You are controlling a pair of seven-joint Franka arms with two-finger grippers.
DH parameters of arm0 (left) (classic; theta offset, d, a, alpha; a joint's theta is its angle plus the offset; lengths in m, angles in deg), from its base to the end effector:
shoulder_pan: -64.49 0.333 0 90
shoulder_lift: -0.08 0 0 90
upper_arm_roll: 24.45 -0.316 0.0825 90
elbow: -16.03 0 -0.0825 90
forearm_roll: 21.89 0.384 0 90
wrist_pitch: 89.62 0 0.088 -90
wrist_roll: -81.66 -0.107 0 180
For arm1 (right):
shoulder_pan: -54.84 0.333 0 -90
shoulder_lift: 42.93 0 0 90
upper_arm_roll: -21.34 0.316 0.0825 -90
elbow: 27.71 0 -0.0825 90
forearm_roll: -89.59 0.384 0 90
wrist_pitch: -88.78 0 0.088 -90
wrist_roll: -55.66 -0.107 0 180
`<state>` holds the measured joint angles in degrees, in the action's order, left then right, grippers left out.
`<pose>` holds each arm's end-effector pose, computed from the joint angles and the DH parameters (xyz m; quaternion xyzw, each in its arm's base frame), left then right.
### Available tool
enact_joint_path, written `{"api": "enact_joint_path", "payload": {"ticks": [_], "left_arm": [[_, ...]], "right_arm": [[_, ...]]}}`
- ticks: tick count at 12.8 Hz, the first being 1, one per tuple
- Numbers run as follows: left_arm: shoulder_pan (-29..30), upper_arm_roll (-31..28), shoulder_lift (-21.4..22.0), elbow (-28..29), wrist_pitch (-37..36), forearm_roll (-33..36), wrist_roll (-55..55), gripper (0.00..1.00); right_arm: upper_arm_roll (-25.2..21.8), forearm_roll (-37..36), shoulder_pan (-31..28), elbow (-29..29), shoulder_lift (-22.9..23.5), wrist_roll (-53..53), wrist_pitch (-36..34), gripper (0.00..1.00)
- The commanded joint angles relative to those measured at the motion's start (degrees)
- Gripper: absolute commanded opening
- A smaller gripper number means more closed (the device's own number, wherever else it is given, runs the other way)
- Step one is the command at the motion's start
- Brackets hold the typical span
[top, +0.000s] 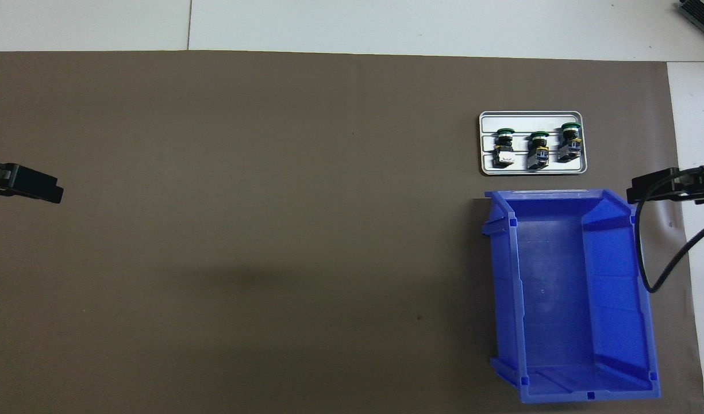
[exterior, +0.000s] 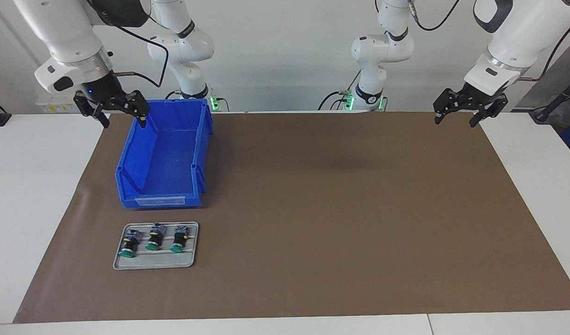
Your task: Place and press button with both arms
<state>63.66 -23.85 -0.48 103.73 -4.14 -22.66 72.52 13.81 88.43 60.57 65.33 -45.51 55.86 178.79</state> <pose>0.5494 -0.0152 0.6312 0.9954 -0.0924 -0.0237 0.0084 0.5397 -0.0208 0.6239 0.9999 -0.0138 -0.0042 0.0071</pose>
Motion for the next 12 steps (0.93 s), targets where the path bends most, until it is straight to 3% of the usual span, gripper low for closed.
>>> {"api": "enact_joint_path", "payload": {"ticks": [1,12], "left_arm": [[0.66,0.63,1.53,1.78,0.30,0.95,0.53,1.00],[0.66,0.63,1.53,1.78,0.30,0.95,0.53,1.00]], "right_arm": [[0.15,-0.68,-0.01,0.04,-0.40,0.68,-0.19,1.00],[0.06,-0.51,-0.37,0.83,-0.84,0.77,-0.01,1.00]]}}
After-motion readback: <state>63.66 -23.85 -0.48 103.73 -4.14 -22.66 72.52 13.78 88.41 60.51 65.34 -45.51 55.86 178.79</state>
